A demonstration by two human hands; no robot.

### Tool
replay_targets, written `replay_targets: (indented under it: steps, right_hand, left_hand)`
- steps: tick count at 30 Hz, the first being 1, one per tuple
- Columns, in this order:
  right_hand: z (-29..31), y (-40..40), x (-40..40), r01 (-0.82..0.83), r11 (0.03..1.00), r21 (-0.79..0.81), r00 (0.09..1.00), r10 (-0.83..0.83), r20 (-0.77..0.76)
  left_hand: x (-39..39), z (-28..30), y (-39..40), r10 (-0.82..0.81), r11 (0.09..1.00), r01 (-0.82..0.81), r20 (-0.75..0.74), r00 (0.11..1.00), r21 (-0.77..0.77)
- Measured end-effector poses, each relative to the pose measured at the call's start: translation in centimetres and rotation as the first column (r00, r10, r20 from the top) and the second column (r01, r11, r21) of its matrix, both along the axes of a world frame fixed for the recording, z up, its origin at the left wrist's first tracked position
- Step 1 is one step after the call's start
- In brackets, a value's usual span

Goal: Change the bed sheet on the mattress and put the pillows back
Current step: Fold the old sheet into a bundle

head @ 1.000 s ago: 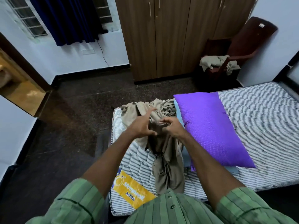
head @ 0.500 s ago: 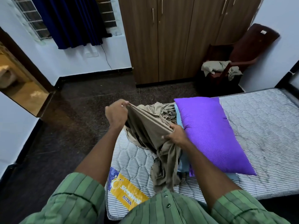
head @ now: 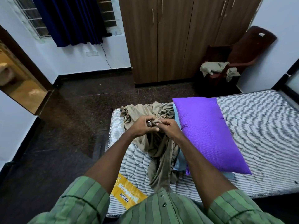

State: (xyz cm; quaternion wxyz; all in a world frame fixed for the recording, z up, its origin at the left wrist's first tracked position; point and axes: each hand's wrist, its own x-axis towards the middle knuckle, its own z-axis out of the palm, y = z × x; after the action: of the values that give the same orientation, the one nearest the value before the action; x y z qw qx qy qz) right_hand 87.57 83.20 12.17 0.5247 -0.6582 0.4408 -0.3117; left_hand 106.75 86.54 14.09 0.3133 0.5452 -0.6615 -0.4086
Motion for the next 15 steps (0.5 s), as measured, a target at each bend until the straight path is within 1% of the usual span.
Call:
replay_targets:
  steps: [2, 3, 5, 7, 8, 9, 11, 13, 15]
  right_hand:
    - [-0.3, 0.0, -0.2, 0.048, 0.992, -0.119, 0.99, -0.064, -0.127]
    - [-0.4, 0.0, -0.3, 0.092, 0.98, -0.176, 0.983, -0.118, -0.141]
    - [0.2, 0.4, -0.1, 0.187, 0.935, -0.302, 0.969, -0.226, -0.099]
    - [0.8, 0.8, 0.1, 0.262, 0.896, -0.358, 0.957, -0.29, -0.025]
    - [1.1, 0.9, 0.3, 0.278, 0.896, -0.346, 0.955, -0.296, 0.002]
    - [1.1, 1.0, 0.5, 0.277, 0.914, -0.295, 0.96, -0.278, 0.038]
    - [1.2, 1.4, 1.0, 0.251, 0.959, -0.135, 0.965, -0.237, 0.113]
    - [1.1, 2.0, 1.3, 0.207, 0.978, -0.018, 0.966, -0.201, 0.159]
    - [0.8, 2.4, 1.4, 0.18, 0.983, -0.03, 0.979, -0.176, 0.108]
  left_hand:
    - [-0.1, 0.0, 0.4, 0.004, 1.0, -0.005, 0.02, 1.0, 0.01]
    - [-0.1, -0.1, 0.4, 0.02, 1.0, -0.02, 0.032, 0.999, 0.007]
    - [0.0, -0.4, 0.3, 0.072, 0.997, -0.072, 0.054, 0.996, -0.003]
    - [-0.1, -0.7, 0.1, 0.127, 0.992, -0.126, 0.053, 0.991, -0.013]
    - [-0.2, -0.6, 0.2, 0.149, 0.989, -0.148, 0.041, 0.988, -0.014]
    - [-0.4, -0.3, 0.3, 0.172, 0.985, -0.172, 0.015, 0.985, -0.01]
    - [-0.5, 0.3, 0.4, 0.208, 0.978, -0.208, -0.025, 0.978, -0.005]
    - [-0.5, 0.8, 0.2, 0.237, 0.971, -0.237, -0.003, 0.972, -0.039]
    - [-0.3, 1.1, -0.2, 0.27, 0.959, -0.263, 0.06, 0.961, -0.106]
